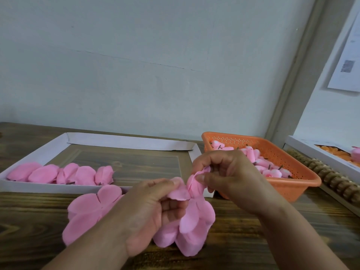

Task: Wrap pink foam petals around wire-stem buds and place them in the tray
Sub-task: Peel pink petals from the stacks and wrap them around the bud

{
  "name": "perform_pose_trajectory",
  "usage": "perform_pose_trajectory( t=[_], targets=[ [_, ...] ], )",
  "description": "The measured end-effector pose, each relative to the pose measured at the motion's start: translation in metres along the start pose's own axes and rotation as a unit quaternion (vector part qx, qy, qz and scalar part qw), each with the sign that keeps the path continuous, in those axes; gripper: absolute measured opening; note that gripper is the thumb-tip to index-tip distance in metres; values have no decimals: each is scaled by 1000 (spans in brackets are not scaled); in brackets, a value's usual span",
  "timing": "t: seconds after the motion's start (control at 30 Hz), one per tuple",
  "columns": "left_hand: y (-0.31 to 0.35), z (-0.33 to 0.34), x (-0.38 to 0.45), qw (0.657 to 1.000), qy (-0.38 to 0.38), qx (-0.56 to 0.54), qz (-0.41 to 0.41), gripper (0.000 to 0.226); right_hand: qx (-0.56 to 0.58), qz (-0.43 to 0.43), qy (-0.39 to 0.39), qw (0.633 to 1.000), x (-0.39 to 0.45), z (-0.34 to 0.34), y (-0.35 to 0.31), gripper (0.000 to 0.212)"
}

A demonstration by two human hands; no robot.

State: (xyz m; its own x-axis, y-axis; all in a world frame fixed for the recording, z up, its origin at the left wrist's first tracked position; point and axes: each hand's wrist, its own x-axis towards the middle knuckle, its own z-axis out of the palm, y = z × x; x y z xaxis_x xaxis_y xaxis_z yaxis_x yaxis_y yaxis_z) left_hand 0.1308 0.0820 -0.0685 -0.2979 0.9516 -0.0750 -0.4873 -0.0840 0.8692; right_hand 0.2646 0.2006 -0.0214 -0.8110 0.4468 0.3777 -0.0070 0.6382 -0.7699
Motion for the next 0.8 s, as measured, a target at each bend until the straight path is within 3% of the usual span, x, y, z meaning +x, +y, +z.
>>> perform_pose_trajectory(
  t=[0.17,0.37,0.53,0.8],
  targets=[
    [3,2,0,999,-9,-34,4,34,0,4,38,999,1,2,0,14],
    [-6,4,-2,985,28,126,116,20,-5,5,46,999,1,7,-2,6],
    [-7,5,-3,962,67,209,164,24,-7,17,43,999,1,12,-4,6],
    [-7,5,-2,963,47,179,198,21,4,23,29,999,2,18,-5,9]
  ],
)
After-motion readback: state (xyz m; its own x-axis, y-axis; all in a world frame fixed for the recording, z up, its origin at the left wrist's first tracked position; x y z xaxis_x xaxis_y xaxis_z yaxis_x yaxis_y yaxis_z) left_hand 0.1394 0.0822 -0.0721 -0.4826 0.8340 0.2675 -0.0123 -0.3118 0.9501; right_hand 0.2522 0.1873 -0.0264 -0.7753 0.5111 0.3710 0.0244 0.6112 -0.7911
